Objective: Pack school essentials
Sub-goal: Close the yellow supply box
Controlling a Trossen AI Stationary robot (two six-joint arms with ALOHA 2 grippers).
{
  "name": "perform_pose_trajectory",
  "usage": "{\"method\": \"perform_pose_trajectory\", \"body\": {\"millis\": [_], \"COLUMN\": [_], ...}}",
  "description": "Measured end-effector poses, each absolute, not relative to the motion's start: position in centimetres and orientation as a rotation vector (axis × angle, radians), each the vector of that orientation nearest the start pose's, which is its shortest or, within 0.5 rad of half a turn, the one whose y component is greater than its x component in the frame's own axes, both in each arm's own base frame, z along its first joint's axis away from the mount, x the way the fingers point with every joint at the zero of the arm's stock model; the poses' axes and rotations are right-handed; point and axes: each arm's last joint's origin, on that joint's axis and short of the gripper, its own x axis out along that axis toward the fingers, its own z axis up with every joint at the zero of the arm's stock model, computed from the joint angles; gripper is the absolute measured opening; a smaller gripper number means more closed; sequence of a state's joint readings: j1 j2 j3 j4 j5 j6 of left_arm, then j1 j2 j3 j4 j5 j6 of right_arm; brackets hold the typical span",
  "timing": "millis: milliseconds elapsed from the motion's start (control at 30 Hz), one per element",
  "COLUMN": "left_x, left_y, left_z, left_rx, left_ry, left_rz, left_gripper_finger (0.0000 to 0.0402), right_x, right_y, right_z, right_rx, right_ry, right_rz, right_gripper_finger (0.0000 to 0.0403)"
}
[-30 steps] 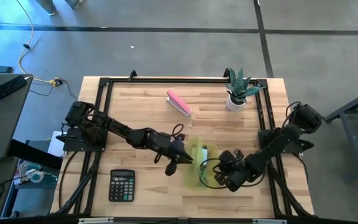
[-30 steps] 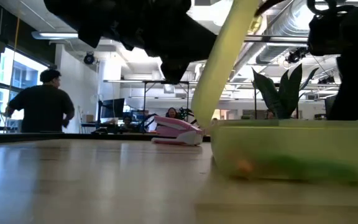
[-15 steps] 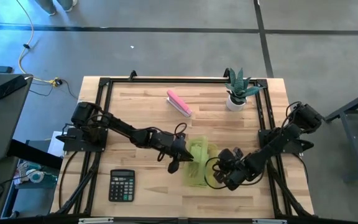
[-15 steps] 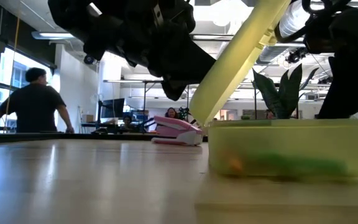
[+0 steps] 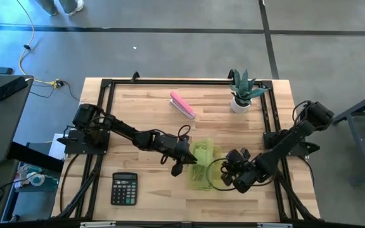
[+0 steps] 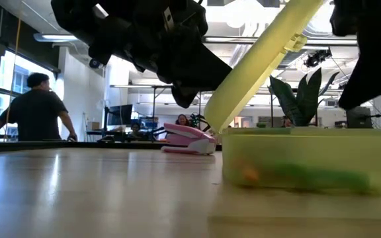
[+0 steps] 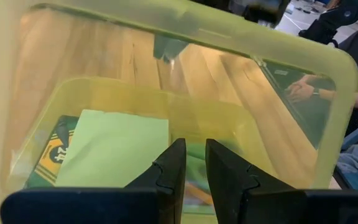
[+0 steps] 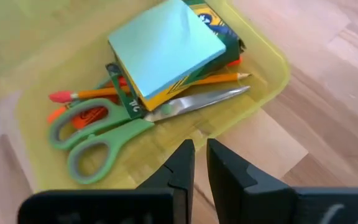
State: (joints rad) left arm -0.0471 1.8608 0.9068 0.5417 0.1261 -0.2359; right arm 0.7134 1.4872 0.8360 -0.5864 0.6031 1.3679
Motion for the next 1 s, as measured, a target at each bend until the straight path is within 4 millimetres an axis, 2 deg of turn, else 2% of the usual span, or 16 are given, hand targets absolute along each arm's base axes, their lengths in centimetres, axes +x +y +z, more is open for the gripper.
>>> {"method": "perform_pose_trajectory", "body": {"millis": [233, 400, 600, 733, 833, 1000], "left_x": [37.4, 37.4, 37.4, 37.4, 37.4, 37.4], "left_y": [-2.1, -2.1, -2.1, -2.1, -2.1, -2.1], "left_z": [15.2, 15.2, 15.2, 15.2, 15.2, 15.2], "left_rx": [-0.248, -0.248, -0.247, -0.26, -0.269, -0.27], "left_ry": [0.433, 0.432, 0.431, 0.431, 0.432, 0.432], "left_rz": [-0.121, -0.121, -0.116, -0.112, -0.11, -0.109], "left_gripper_finger": [0.0053, 0.0053, 0.0053, 0.0053, 0.0053, 0.0053], "right_x": [19.6, 19.3, 21.4, 23.6, 24.9, 26.0], "right_y": [14.8, 14.0, 14.0, 13.6, 13.0, 12.5], "right_z": [20.7, 23.3, 25.6, 25.6, 24.8, 23.4], "right_rx": [0.487, 0.434, 0.354, 0.335, 0.346, 0.393], "right_ry": [0.733, 0.561, 0.379, 0.376, 0.41, 0.485], "right_rz": [-0.491, -0.451, -0.346, -0.238, -0.211, -0.196], "right_gripper_finger": [0.0034, 0.0034, 0.0034, 0.0034, 0.0034, 0.0034]}}
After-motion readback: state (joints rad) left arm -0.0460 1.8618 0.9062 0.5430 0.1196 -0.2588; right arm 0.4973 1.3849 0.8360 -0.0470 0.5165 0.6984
